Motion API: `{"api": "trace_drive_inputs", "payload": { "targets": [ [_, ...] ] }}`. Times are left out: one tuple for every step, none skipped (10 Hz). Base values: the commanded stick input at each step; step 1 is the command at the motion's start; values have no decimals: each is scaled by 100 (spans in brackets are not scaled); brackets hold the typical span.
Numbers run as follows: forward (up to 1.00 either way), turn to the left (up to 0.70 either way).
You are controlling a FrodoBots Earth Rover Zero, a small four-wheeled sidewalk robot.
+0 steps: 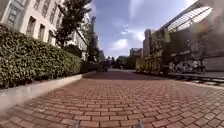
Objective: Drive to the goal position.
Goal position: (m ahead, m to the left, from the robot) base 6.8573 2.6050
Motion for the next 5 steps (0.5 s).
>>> {"api": "trace_drive_inputs", "payload": {
  "targets": [
    [70,0],
    [70,0],
    [70,0],
    [70,0],
    [70,0]
  ]
}}
